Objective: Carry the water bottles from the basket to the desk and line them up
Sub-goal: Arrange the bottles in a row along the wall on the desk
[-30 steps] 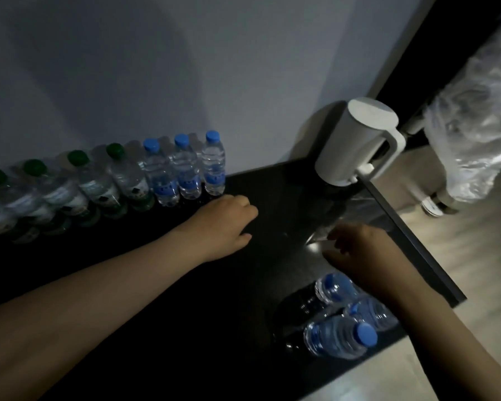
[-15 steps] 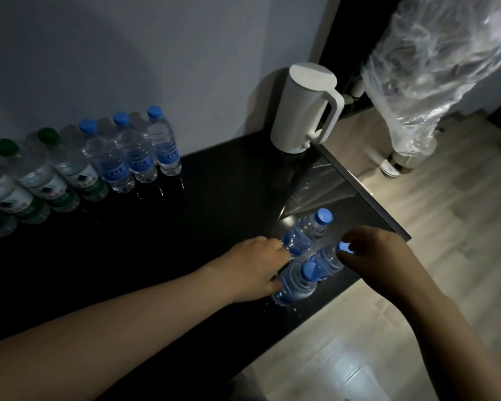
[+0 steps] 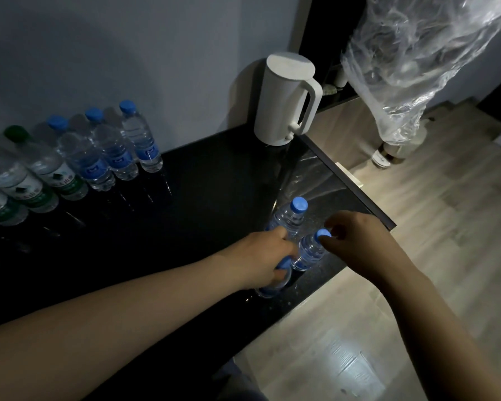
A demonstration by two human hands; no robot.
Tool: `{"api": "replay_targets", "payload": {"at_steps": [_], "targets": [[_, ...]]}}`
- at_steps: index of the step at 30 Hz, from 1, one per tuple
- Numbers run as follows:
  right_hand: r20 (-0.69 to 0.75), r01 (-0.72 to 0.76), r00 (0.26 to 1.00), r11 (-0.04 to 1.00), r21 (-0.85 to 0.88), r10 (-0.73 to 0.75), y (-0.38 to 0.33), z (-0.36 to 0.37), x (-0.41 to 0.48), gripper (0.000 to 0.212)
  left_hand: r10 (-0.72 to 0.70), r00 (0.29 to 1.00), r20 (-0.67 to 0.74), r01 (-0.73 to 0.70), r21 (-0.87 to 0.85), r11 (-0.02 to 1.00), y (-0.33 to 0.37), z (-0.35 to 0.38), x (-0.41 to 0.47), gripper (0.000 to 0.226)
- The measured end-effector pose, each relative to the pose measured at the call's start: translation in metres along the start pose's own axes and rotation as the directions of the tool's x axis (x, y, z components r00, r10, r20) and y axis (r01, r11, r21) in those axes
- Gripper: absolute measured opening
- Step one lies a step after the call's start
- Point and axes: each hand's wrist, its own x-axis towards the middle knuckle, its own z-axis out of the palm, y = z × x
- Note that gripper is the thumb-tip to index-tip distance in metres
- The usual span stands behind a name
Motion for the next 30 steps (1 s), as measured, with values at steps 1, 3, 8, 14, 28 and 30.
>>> {"api": "replay_targets", "payload": {"at_steps": [1,3,8,14,28,30], "targets": [[0.002,0.016,1.0,1.0,-0.005,-0.016,-0.001,0.002,0.005,0.027,-0.009,1.0,-0.009,0.009,-0.011,1.0,-0.003,-0.001,-0.001,0.034],[0.005,0.042,0.999,0.999,-0.006,-0.042,-0.005,0.007,0.015,0.031,-0.02,0.999,-0.028,0.02,-0.026,0.999,-0.009,-0.003,-0.007,0.031],[-0.051,0.084,0.995,0.996,0.008,-0.083,-0.014,0.025,0.042,0.047,-0.062,0.994,-0.092,0.054,-0.085,0.995,-0.027,-0.01,-0.03,0.023],[-0.012,0.078,0.997,0.997,0.003,-0.078,-0.02,0.035,0.067,0.039,-0.131,0.973,-0.192,0.11,-0.116,0.987,-0.048,-0.042,-0.042,0.014],[-0.03,0.179,0.984,0.981,0.076,-0.177,-0.062,0.01,0.099,0.031,-0.234,0.918,-0.319,0.221,-0.079,0.972,-0.12,-0.119,-0.043,0.015],[-0.061,0.206,0.978,0.975,0.081,-0.201,-0.069,0.007,0.107,0.031,-0.229,0.912,-0.34,0.221,-0.063,0.973,-0.128,-0.128,-0.04,0.015]]}}
